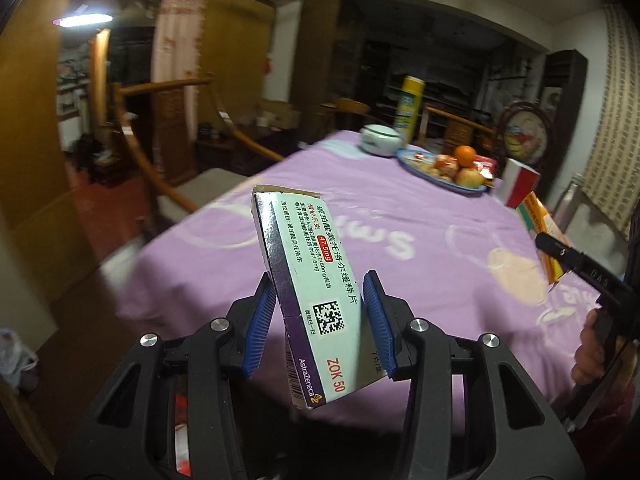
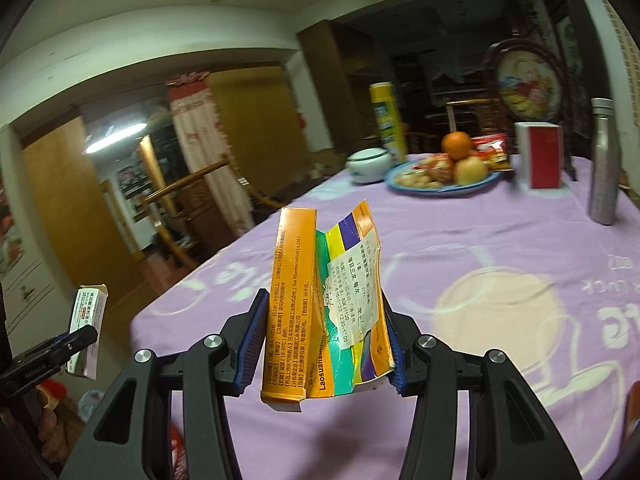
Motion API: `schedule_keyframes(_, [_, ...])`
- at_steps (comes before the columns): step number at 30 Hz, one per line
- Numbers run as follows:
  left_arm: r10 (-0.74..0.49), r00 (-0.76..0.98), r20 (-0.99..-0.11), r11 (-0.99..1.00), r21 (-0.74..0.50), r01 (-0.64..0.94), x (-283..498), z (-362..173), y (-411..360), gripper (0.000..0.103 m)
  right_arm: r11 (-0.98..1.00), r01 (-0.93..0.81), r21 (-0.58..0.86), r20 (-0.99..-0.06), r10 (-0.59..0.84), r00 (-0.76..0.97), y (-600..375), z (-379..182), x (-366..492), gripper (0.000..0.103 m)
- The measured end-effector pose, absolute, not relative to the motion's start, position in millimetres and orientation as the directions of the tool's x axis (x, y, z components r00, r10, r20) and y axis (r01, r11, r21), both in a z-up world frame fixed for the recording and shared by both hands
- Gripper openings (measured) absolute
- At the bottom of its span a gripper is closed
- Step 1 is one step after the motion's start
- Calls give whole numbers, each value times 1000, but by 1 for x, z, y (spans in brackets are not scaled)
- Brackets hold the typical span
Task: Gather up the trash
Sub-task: 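Carry the white box and orange box over the red basket, then open the left tool to drop the white box while the right tool lowers the orange box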
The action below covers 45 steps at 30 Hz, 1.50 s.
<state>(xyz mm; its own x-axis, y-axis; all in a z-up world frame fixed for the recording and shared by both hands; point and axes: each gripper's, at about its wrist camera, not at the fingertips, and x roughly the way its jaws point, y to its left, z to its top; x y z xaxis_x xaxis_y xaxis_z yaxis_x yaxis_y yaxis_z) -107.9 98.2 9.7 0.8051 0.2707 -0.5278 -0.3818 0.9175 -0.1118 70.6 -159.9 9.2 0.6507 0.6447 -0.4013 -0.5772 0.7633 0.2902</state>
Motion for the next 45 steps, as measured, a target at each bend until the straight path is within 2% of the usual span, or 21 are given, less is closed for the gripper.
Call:
schedule_keyframes(4, [360,771,-525,881,-80,-466,-161,2,114,45,714,-634,297,-409,695,591,-134,9,46,51])
schedule_keyframes(10, [474,661,-581,770,-90,-631,-228,-31,162,45,619,-733,282,-440,763,474,-68,17,5,51])
schedule_keyframes(17, [529,582,-618,694,-79,-716,-249,-64,206,45,499,-841,211,-500,794,346,23,19,-45,50])
schedule_keyframes(23, [465,552,-692,660,-144,-738,-247,-104,241,45,397,-899,186,-575,786,227,88,0,-79,51])
schedule_keyframes(31, [382,494,-781,642,-160,-750,-237,-158,261,45,356,-918,178,-673,725,150,131,-32,-83,51])
schedule_keyframes(45, [307,473,-826,634,-193,-749,-232,-193,269,45,343,-927,153,-709,691,139,154,-50,-80,51])
